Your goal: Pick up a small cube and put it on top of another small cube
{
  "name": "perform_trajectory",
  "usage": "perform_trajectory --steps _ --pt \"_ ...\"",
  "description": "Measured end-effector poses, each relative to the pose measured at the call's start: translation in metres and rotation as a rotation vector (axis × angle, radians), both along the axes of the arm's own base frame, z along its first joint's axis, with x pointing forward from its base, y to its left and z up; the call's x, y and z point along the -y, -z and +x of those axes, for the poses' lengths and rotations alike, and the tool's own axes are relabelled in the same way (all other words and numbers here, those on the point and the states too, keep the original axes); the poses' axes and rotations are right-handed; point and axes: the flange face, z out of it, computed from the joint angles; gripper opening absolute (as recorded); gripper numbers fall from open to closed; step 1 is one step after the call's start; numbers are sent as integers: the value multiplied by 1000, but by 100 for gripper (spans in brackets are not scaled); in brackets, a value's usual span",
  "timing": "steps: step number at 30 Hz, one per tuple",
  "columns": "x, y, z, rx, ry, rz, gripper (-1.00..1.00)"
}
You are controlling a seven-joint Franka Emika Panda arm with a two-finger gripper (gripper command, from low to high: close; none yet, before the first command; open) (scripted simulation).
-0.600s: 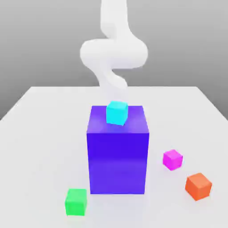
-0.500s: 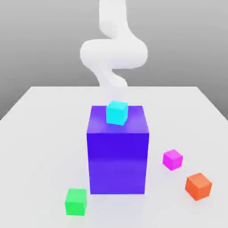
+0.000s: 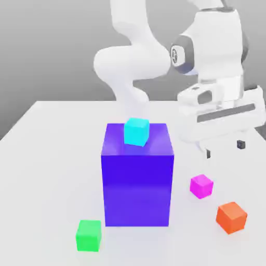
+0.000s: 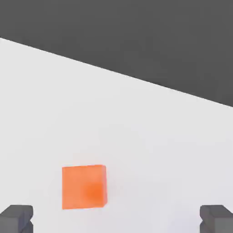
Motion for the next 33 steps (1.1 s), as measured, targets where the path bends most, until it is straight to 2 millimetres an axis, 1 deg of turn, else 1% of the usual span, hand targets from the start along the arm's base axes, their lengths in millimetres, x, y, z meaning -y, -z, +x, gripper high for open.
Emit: perform_trajectory --steps 3,4,5,7,15,16,22,23,28,33 --pt "-6 50 -43 -71 -61 -59 0" --pt "-6 65 -58 -92 -81 -81 0" --pt "-6 76 -68 -106 -94 -95 0" --pt "-5 92 -73 -117 -103 -104 0" --pt "-6 145 -77 -121 -109 -105 0" --pt "-5 149 -78 -121 -109 -107 -100" --pt "-5 151 -78 -121 -109 -107 -100" --pt "-5 148 -78 -120 -109 -107 -100" --pt "-7 119 -75 -119 -111 -103 -100" --pt "-6 88 -78 -119 -113 -109 -100"
